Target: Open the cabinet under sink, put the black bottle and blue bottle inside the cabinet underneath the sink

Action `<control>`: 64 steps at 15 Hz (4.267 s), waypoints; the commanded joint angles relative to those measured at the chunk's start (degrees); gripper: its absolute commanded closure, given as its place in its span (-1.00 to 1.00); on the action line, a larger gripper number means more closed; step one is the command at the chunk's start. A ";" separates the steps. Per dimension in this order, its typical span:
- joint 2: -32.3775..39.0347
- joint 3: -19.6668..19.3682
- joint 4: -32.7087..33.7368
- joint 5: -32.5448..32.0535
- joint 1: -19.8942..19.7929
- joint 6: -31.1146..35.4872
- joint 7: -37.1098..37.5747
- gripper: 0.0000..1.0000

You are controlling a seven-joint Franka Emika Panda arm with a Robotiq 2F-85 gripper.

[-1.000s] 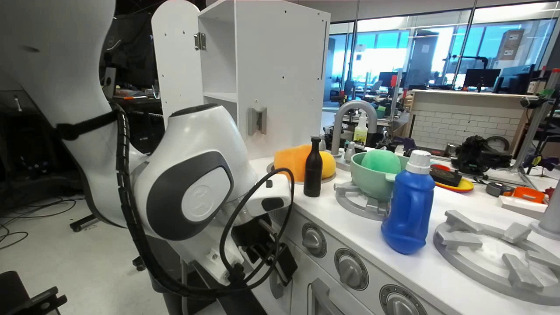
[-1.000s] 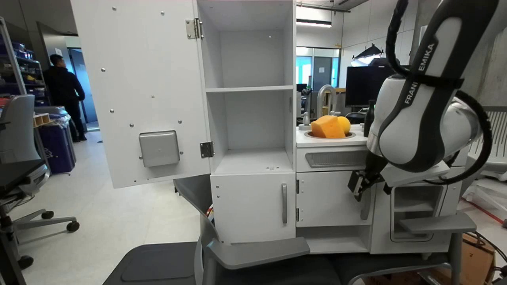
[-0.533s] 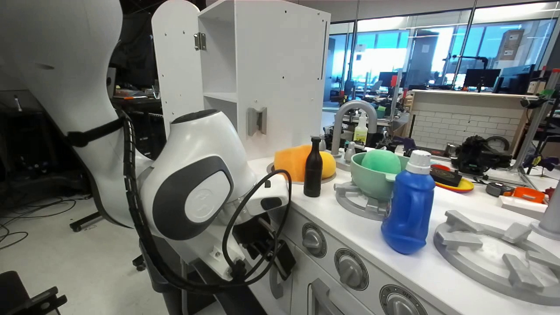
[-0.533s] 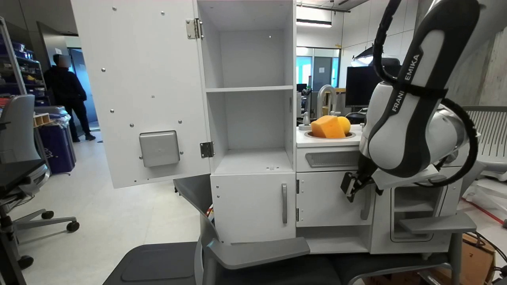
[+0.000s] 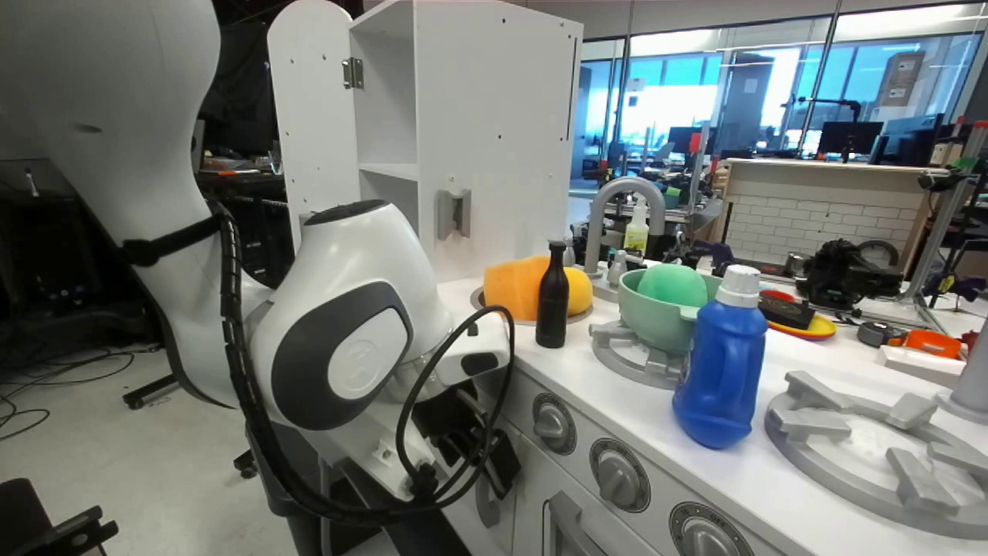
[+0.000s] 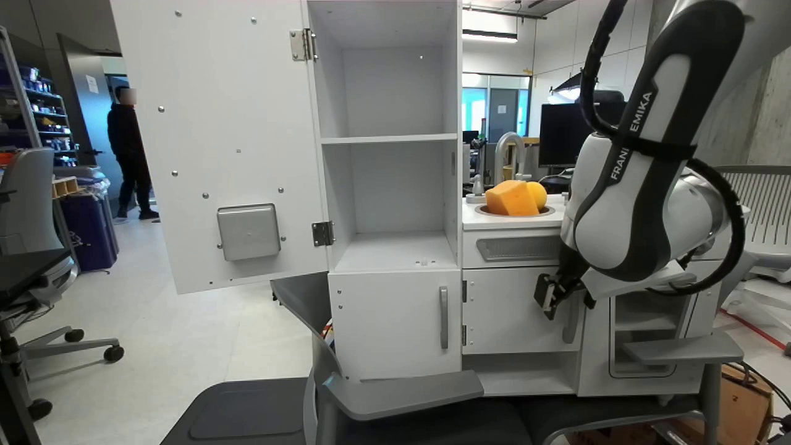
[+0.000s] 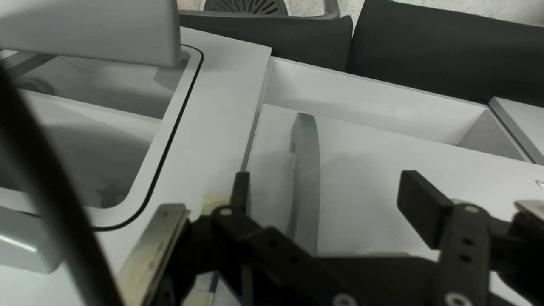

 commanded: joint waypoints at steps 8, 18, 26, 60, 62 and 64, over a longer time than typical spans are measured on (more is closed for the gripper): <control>0.42 -2.36 -0.17 1.68 2.07 1.41 -1.75 0.88; -0.50 -6.35 -3.80 6.75 7.98 -0.61 3.75 0.91; -4.21 -7.55 -11.24 13.12 17.37 -3.18 11.38 0.91; -49.58 11.51 -10.98 -22.42 -2.58 -53.31 12.30 -1.00; -46.37 11.54 -9.81 -22.04 -6.27 -47.36 10.25 -1.00; -43.51 11.81 -8.68 -22.06 -8.18 -42.82 9.12 -1.00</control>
